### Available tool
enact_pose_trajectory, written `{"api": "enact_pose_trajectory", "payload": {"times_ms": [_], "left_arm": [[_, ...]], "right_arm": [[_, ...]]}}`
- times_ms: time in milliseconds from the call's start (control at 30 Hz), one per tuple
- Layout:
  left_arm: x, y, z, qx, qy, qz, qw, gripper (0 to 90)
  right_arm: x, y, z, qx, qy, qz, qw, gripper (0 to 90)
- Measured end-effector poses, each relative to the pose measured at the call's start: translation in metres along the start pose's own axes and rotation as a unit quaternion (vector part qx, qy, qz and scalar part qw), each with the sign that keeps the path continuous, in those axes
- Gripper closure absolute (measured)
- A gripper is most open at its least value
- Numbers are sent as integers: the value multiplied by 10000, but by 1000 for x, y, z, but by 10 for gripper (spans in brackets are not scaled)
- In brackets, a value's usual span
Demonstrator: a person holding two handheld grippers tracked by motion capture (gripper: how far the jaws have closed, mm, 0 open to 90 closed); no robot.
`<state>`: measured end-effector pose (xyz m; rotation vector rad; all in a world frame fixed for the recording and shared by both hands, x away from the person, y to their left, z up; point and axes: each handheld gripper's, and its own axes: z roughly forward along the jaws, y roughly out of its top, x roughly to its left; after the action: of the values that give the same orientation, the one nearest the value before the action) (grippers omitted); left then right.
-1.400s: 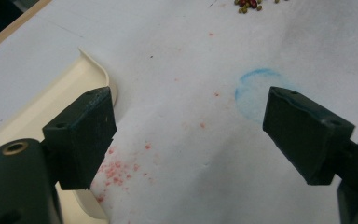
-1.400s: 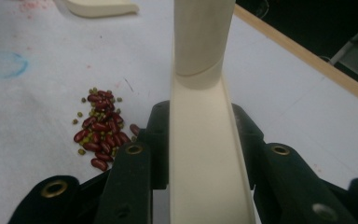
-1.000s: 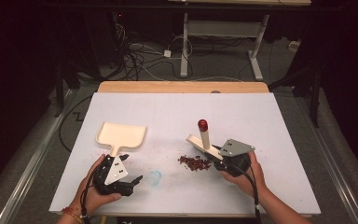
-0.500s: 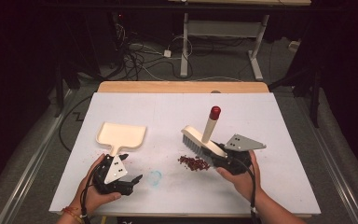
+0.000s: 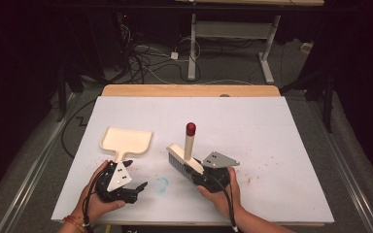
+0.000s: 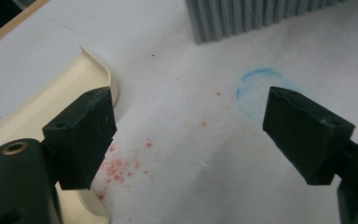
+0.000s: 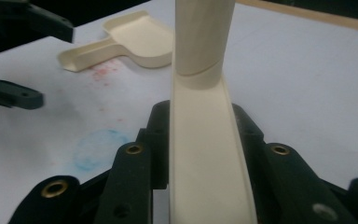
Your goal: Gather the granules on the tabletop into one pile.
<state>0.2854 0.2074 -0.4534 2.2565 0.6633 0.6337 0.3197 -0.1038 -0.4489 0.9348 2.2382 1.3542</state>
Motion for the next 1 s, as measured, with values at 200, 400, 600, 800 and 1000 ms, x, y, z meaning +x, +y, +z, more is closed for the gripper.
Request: {"api": "enact_pose_trajectory", "payload": {"times_ms": [200,400,600,800,1000], "left_arm": [[-3,1,1,47,12,91,9999,166],[-5,2,4,77,-31,119,9999,167],[-5,3,4,60,-42,130,9999,166],[-4,2,4,66,-35,122,9999,167],[-3,2,4,68,-28,108,9999,166]], "right_arm": [[-7,-6,-13,61,-194,47,9998,674],[-16,-7,-29,111,-351,135,9992,674],[-20,-4,-36,52,-207,100,9997,674],[-28,5,-50,-56,-183,-109,9998,674],[-44,12,-70,-138,-278,-258,9992,673]]}}
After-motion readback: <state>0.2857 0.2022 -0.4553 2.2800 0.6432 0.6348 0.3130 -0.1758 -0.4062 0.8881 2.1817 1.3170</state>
